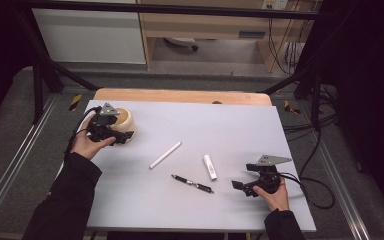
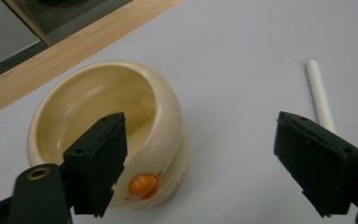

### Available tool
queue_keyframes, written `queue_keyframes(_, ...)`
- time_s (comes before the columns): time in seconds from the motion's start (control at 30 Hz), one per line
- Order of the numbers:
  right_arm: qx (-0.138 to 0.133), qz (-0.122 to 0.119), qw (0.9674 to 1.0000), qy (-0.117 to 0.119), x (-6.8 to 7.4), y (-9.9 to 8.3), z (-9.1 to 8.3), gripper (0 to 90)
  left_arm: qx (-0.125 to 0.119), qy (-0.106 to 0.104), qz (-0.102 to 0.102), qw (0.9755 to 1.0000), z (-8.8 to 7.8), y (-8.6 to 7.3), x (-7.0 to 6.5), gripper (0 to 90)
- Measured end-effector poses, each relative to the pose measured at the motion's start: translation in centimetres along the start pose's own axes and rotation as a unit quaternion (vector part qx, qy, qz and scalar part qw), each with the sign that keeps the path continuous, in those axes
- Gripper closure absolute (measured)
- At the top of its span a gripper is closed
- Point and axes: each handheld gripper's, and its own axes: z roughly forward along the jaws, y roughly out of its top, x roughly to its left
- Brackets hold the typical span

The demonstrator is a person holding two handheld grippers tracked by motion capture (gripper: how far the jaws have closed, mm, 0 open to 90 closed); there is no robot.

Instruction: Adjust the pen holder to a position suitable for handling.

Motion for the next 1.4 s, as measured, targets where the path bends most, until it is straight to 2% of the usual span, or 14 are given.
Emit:
queue_keyframes(0.2,-0.001,-0.001,1.0,0.0,0.0,0.0,0.0,0.8,0.01,0.012,0.002,0.9999,0.8,0.2,0.6,26.5)
queue_keyframes(0.37,0.0,-0.001,1.0,0.001,0.0,0.0,0.0,0.8,0.017,0.011,0.008,0.9998,1.5,0.2,0.9,32.4)
queue_keyframes(0.53,0.001,-0.001,1.0,0.002,0.0,0.0,0.0,0.8,0.028,0.009,0.025,0.9993,2.0,0.1,1.1,41.7)
queue_keyframes(0.7,0.004,-0.002,1.0,0.002,0.0,0.0,0.1,0.8,0.034,0.011,0.042,0.9985,2.6,0.0,0.8,46.5)
queue_keyframes(0.9,0.003,-0.002,1.0,0.002,0.0,0.0,0.1,0.8,0.03,0.019,0.046,0.9983,2.7,0.1,0.8,54.5)
queue_keyframes(1.17,0.004,-0.003,1.0,0.002,0.0,0.0,0.1,0.8,0.034,0.026,0.054,0.9976,2.7,0.1,1.0,60.2)
queue_keyframes(1.4,0.003,-0.002,1.0,0.002,0.0,0.0,0.1,0.8,0.048,0.033,0.069,0.9959,2.9,0.5,0.8,63.9)
